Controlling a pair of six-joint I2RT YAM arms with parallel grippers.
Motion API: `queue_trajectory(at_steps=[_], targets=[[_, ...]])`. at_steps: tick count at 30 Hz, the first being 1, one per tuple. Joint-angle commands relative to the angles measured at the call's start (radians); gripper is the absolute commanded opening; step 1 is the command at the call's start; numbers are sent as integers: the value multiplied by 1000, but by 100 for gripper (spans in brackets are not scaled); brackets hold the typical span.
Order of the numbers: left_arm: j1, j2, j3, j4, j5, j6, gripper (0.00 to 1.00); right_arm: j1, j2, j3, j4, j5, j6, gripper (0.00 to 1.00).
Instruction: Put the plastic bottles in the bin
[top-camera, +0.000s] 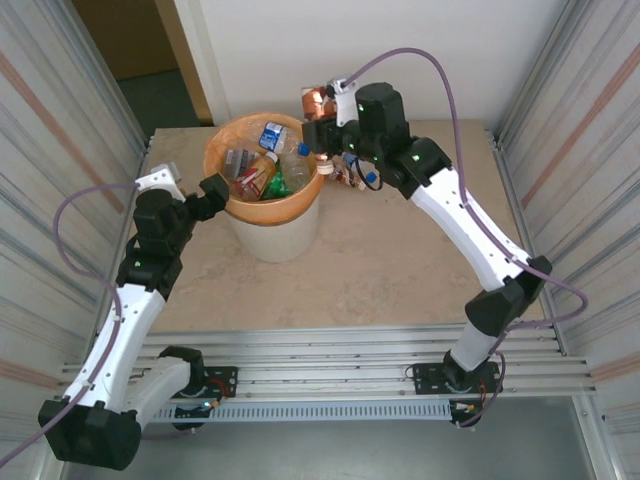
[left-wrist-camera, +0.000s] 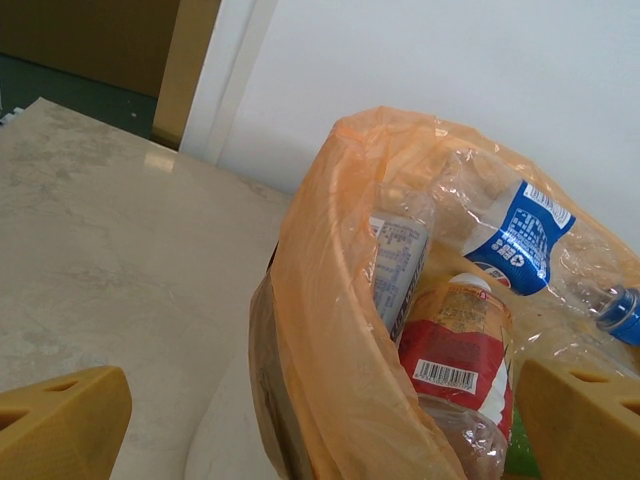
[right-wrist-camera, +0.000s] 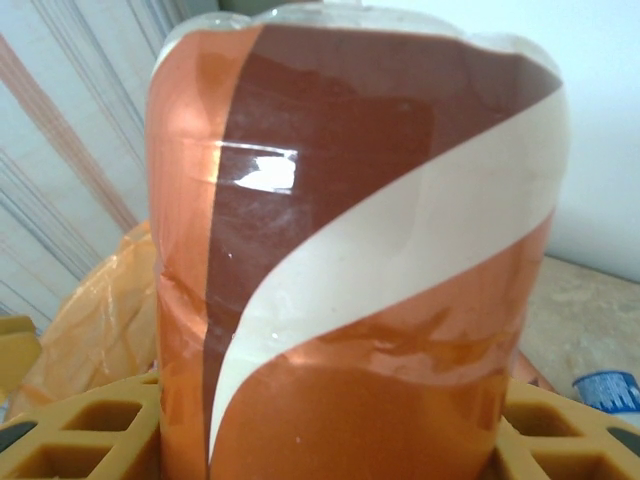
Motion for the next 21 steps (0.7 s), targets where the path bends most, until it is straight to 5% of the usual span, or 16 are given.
queue_trajectory(at_steps=[1, 11, 21], targets=[[10, 4, 6, 43, 23, -17, 99, 12, 78, 115, -51, -44, -59, 45], [9, 10, 5, 46, 26, -18, 99, 57, 291, 360, -161, -46, -146, 45], [9, 9, 2, 46, 23, -17, 99, 128, 381, 411, -219, 56, -289, 47]])
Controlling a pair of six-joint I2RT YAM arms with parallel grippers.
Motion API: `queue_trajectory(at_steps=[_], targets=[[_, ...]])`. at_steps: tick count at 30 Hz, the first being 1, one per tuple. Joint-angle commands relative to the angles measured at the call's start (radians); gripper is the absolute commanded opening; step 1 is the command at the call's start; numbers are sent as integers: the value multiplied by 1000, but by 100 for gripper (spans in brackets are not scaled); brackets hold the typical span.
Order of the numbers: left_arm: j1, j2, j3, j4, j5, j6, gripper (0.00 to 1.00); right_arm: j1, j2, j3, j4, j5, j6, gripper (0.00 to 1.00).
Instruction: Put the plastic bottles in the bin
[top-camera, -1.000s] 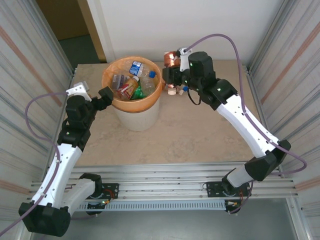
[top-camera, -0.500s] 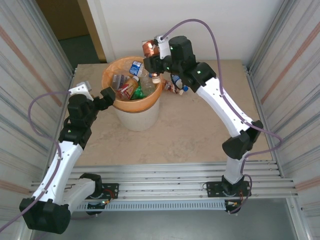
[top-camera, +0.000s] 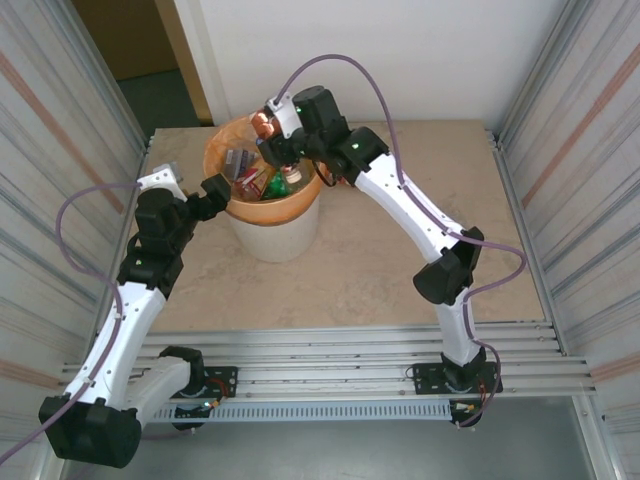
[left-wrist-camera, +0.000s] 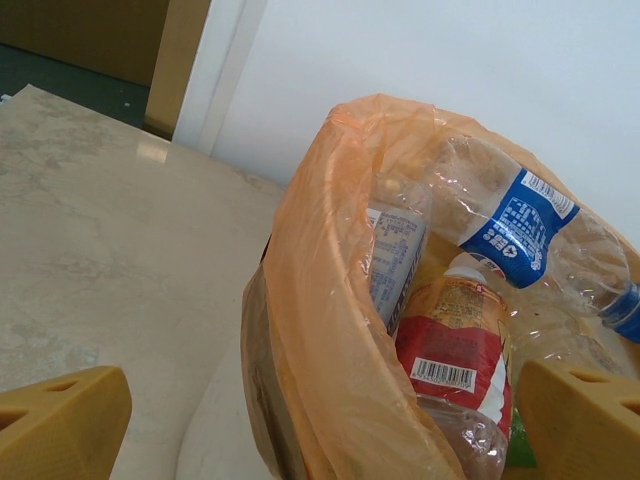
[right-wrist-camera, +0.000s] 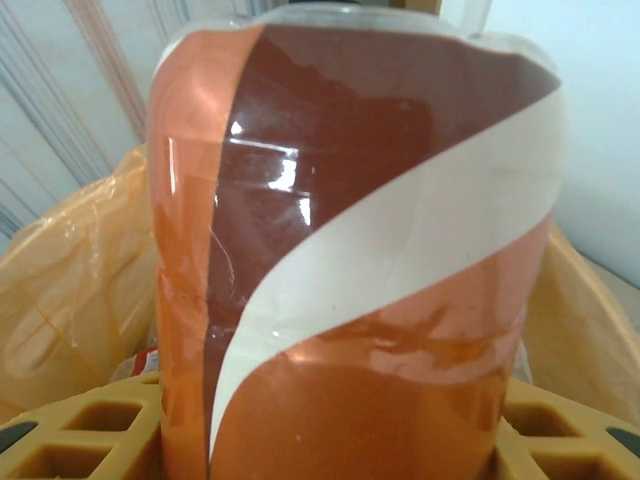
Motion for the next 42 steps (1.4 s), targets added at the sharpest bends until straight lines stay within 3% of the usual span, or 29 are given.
queue_trajectory(at_steps=[1, 6, 12, 16, 22, 34, 40, 42], targets=[[10, -1, 2, 47, 9, -9, 99, 24, 28, 37, -41, 64, -89, 48], [9, 0, 3, 45, 14, -10, 99, 46, 44, 36, -57, 93, -117, 58], [9, -7, 2, 43, 12, -10, 99, 66, 55, 36, -60, 132, -135, 77], [11, -9, 2, 42, 10, -9, 99, 72, 50, 36, -61, 133, -137, 83], [10, -8, 2, 40, 6, -7, 99, 77, 32, 33, -65, 105, -127, 83], [10, -9, 10, 36, 5, -1, 99, 71, -57, -59, 15, -160, -57, 86], [9, -8, 17, 36, 6, 3, 99, 45, -93, -94, 64, -287, 1, 77], [9, -8, 17, 33, 6, 3, 99, 33, -111, -125, 97, -318, 23, 68]])
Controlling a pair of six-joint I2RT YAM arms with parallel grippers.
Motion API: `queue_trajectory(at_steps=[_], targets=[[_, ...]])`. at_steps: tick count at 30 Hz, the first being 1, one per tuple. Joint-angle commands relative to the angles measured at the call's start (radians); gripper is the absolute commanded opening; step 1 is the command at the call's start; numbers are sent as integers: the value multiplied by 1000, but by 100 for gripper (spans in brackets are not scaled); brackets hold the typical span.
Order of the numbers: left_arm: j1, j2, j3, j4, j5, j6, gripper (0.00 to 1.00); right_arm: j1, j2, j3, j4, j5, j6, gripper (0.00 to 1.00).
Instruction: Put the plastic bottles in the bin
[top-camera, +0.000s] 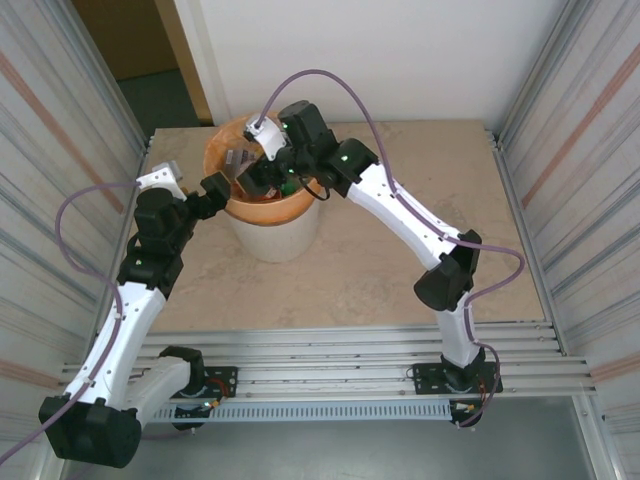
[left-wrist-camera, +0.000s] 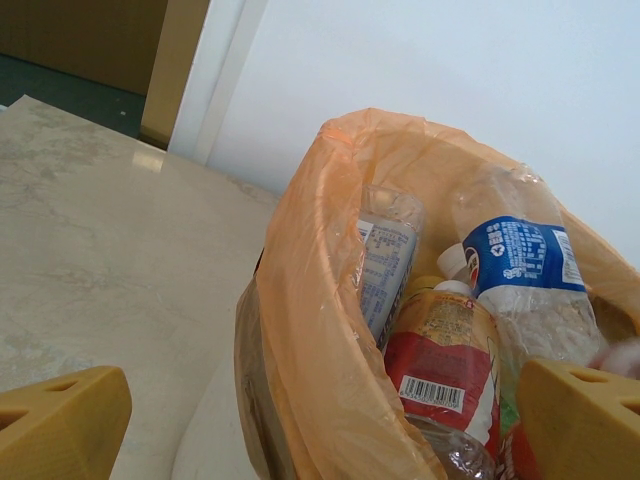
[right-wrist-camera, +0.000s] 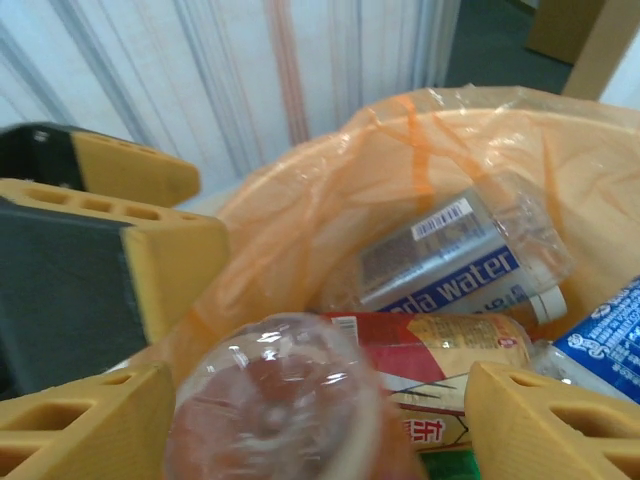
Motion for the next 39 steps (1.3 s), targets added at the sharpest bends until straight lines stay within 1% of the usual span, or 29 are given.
queue_trajectory(at_steps=[1, 3, 6, 10, 13, 17, 21, 26, 28, 33, 39], targets=[[10, -8, 19, 13, 6, 2, 98, -25, -71, -44, 76, -93, 60, 65], [10, -8, 19, 14, 6, 4, 99, -35, -80, -70, 94, -97, 75, 59], [9, -4, 20, 14, 7, 2, 99, -48, -76, -86, 95, -104, 93, 54], [10, 0, 19, 16, 9, 1, 99, -46, -70, -112, 88, -103, 92, 53], [9, 3, 20, 18, 10, 0, 99, -37, -67, -133, 78, -95, 79, 54], [10, 11, 23, 19, 17, -1, 99, -18, -52, -142, 56, -32, 59, 57], [9, 19, 29, 19, 35, 2, 99, -8, -33, -140, 38, 30, 55, 58], [9, 37, 73, -7, 127, 60, 99, -10, -7, -128, 18, 106, 65, 58], [5, 49, 98, -34, 142, 78, 99, -17, 11, -107, 0, 141, 76, 58], [-31, 90, 158, -133, 104, 148, 99, -50, 35, -43, -40, 134, 107, 59], [-43, 175, 238, -253, 74, 213, 99, -75, -26, -41, -16, 114, 112, 63]])
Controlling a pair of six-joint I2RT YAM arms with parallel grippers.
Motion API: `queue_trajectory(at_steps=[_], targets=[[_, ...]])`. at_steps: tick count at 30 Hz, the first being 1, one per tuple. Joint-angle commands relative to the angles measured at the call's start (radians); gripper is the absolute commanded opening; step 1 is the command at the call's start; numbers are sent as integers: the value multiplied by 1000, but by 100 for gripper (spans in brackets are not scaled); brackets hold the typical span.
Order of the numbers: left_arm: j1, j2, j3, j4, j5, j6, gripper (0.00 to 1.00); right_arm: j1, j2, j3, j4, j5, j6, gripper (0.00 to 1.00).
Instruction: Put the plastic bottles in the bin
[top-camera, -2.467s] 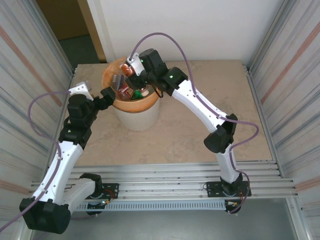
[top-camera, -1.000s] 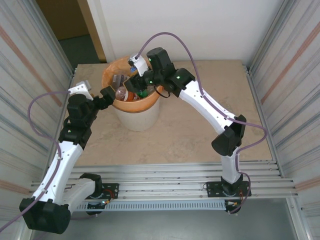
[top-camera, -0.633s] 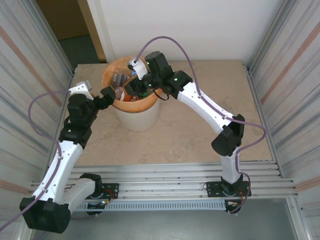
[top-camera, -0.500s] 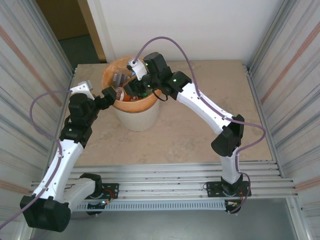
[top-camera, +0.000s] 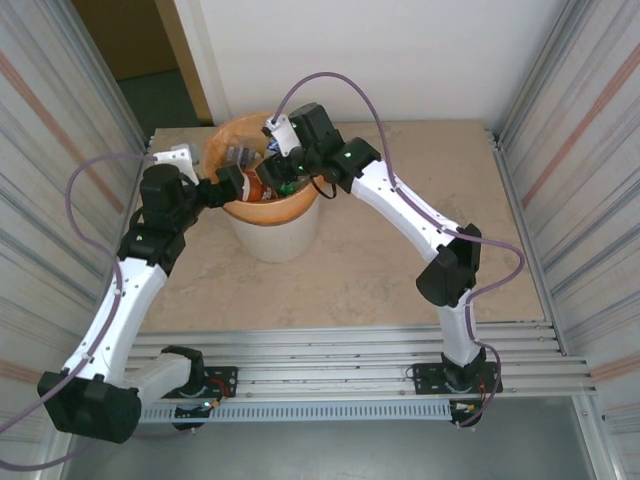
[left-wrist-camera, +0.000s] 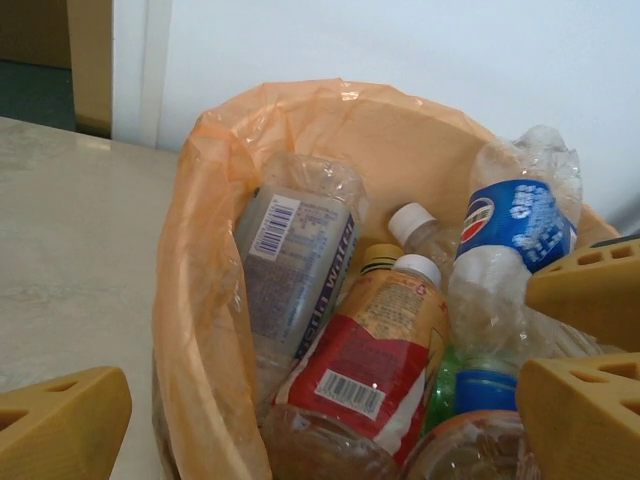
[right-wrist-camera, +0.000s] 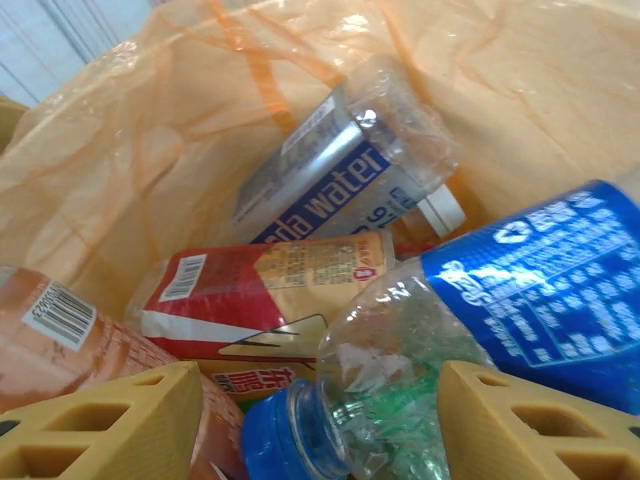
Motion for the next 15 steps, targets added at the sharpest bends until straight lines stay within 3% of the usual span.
queue_trajectory(at_steps=[1, 8, 15], targets=[[-11, 39, 50, -122, -22, 85, 99, -21, -57, 33, -14, 2, 27, 65], [-17, 91, 80, -178, -64, 119, 99, -114, -174, -82, 68, 12, 116, 71], [-17, 98, 73, -201, -105, 143, 99, -299, -190, -207, 75, -16, 265, 74]])
